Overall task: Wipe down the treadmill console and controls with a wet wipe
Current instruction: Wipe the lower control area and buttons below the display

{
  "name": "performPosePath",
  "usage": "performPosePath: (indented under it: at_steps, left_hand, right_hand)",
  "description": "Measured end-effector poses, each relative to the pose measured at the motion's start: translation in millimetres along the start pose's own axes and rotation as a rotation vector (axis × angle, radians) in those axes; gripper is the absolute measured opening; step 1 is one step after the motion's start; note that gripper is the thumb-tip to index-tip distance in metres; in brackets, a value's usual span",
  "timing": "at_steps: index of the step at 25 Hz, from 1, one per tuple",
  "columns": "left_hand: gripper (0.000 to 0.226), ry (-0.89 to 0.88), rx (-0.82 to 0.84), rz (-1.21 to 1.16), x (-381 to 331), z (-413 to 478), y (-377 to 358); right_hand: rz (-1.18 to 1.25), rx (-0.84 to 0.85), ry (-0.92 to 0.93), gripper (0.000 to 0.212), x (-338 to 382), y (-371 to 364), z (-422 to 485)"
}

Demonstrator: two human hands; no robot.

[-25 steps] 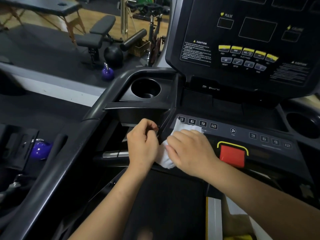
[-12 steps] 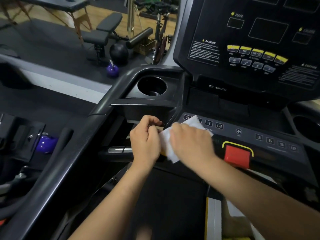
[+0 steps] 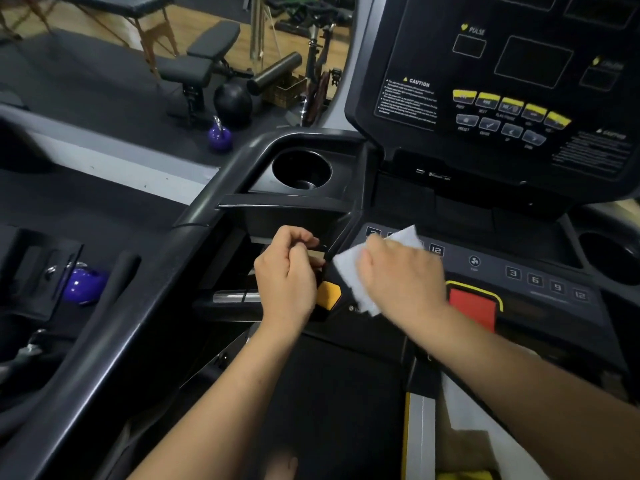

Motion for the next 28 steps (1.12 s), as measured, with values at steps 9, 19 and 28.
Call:
performPosePath:
  at_steps: [9,19,28]
  left_hand:
    - [0.027,-0.052,-0.008,0.016,-4.8,-0.6,2.2]
    - [0.024,-0.069,-0.025,0.067,-3.8,0.6,2.9]
    - [0.024,-0.047,-0.002,0.06,-6.5,-1.8,0.4]
  right_hand:
    - [0.323,0.055,0.204,0.02,1.1,-12.6,35.2]
    - [-0.098,0.225,0.28,0.068,16.4,-35.4,-48.7]
    - [-0.113,0.304,0.118,0.074,8.1,-27.0,-18.1]
Point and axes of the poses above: each hand's wrist, its own z-axis towards the middle knuckle, its own y-axis out of the back of the hand, x = y × z, the point moved 10 cm from there along z, towards the middle knuckle, and after that the axes turned 5 degrees about -z, right-handed, at the moved point
